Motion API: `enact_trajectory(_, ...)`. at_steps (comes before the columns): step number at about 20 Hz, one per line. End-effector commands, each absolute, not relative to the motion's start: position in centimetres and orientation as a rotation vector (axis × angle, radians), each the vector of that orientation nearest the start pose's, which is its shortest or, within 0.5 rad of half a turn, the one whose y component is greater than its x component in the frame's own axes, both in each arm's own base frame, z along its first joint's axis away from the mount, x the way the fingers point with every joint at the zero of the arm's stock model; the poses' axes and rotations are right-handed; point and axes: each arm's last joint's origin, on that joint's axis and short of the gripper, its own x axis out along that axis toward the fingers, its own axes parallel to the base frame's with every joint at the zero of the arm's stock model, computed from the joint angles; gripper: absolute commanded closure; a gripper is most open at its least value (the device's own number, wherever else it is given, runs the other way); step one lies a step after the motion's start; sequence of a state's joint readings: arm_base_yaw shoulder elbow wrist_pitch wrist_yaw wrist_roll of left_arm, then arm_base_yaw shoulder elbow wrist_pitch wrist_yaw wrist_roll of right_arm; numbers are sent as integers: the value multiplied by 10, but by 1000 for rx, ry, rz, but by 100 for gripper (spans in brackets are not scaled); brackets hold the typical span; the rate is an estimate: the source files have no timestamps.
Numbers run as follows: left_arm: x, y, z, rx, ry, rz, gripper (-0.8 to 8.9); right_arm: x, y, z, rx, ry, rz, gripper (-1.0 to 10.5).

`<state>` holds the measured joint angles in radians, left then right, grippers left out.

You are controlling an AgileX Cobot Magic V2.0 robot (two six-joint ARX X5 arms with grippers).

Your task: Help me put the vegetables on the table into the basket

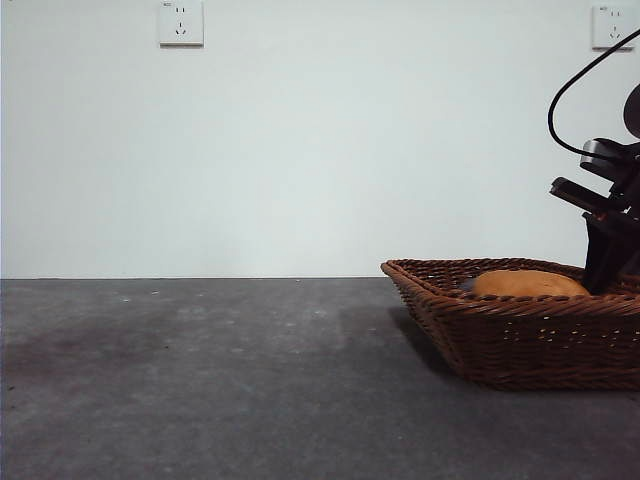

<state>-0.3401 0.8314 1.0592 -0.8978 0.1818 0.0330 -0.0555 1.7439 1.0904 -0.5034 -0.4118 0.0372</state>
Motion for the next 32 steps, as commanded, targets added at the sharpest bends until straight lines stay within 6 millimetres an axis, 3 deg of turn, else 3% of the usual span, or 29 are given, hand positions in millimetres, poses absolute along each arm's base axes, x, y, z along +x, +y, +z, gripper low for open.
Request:
enact_trajectory(1, 133, -52, 352, 81, 668, -511, 820, 333, -7, 169, 280, 1149, 285, 935)
enact_trajectory(2, 133, -52, 352, 81, 668, -511, 820, 333, -7, 170, 277, 1138, 286, 881)
enact_trajectory(4, 133, -52, 352, 81, 669, -511, 820, 336, -7, 172, 276, 1118, 288, 606)
enact_trajectory(5, 133, -52, 352, 81, 668, -511, 820, 337, -7, 174, 275, 1115, 290, 527)
enact_trajectory(7, 133, -52, 352, 81, 669, -511, 820, 338, -7, 187, 271, 1098, 291, 528)
enact_trajectory(10, 133, -52, 352, 82, 668, -511, 820, 325, -7, 242, 250, 1010, 296, 537)
enact_trajectory(13, 133, -52, 352, 88, 666, -513, 820, 280, 0, 308, 243, 909, 355, 544)
enact_trajectory(14, 133, -52, 352, 89, 665, -514, 820, 258, 7, 327, 238, 882, 394, 611)
enact_trajectory(16, 134, -53, 352, 89, 662, -514, 819, 222, 15, 349, 213, 859, 430, 678)
enact_trajectory(18, 134, -53, 352, 95, 660, -517, 819, 194, 22, 360, 197, 860, 463, 685)
enact_trajectory(24, 134, -53, 352, 105, 658, -520, 819, 130, 28, 371, 155, 926, 526, 906)
enact_trajectory(28, 134, -53, 352, 104, 660, -524, 819, 112, 24, 368, 94, 998, 498, 958)
enact_trajectory(32, 133, -53, 351, 105, 667, -523, 818, 112, 24, 367, 91, 1019, 477, 958)
